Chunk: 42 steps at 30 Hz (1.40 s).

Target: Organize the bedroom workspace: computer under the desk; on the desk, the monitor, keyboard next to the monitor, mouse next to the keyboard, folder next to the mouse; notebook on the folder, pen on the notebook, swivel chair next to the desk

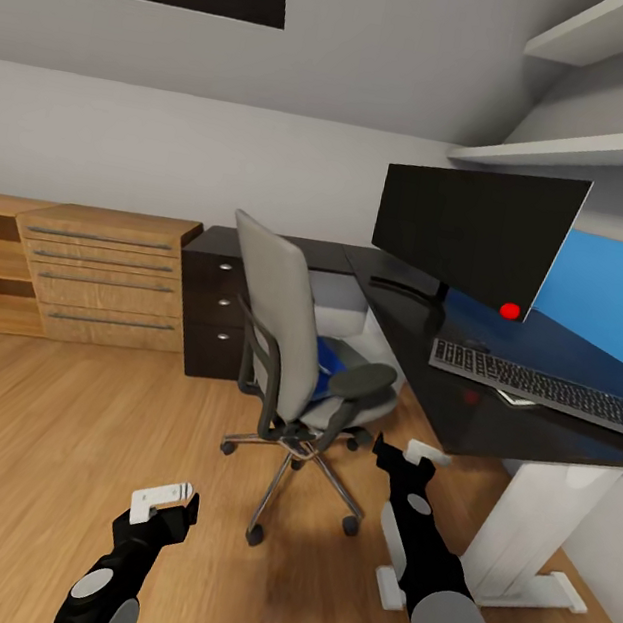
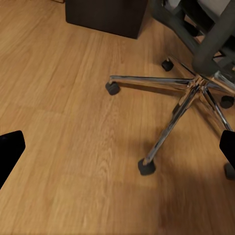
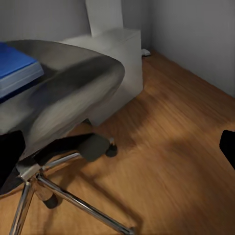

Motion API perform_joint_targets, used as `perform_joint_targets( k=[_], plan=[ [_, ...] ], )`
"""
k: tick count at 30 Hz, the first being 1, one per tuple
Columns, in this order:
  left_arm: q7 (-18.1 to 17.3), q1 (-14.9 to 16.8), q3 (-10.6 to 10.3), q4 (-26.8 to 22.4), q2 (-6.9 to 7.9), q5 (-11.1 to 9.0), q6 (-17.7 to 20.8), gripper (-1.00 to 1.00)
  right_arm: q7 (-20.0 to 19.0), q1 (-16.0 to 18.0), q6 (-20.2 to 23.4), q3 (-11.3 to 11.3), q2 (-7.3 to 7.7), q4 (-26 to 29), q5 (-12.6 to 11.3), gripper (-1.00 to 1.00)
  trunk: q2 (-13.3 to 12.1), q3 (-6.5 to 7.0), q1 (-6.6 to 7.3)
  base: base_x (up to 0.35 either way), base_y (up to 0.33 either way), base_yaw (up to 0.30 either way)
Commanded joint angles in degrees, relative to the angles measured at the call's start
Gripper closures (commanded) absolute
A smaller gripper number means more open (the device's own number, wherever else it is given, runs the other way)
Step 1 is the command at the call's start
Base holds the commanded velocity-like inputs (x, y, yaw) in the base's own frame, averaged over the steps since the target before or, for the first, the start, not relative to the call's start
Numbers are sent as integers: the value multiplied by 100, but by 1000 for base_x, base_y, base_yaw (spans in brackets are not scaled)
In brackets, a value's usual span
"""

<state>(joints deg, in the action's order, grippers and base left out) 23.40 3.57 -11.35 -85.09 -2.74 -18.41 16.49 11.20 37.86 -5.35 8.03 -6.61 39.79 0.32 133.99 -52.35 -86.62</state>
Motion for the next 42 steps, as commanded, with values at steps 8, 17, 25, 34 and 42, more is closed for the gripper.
perform_joint_targets(
  k=[8, 17, 25, 34, 42],
  plan=[
    [42, 3, -12, -8, 2, -47, 20, -100, -3, 2, -120, 15, -7, -6, 4, -100, 2, -6, 0, 144, 0, 0],
    [42, 3, -17, -8, 2, -41, 20, -100, -7, 2, -124, 15, -7, 1, 4, -100, -319, 138, 176, 7, 0, 0],
    [42, 3, -19, -8, -1, -40, 21, -100, -11, 2, -124, 15, -7, -1, 4, -100, -319, 138, 176, 0, 0, 27],
    [42, 3, -23, -8, -5, -49, 21, -100, -26, 2, -124, 15, -7, -4, 4, -100, -319, 138, 176, 0, 0, 237],
    [42, 3, -19, -8, -2, -49, 21, -100, -30, 2, -124, 12, -21, -3, 4, -100, -319, 138, 176, 0, 0, 271]
  ],
)
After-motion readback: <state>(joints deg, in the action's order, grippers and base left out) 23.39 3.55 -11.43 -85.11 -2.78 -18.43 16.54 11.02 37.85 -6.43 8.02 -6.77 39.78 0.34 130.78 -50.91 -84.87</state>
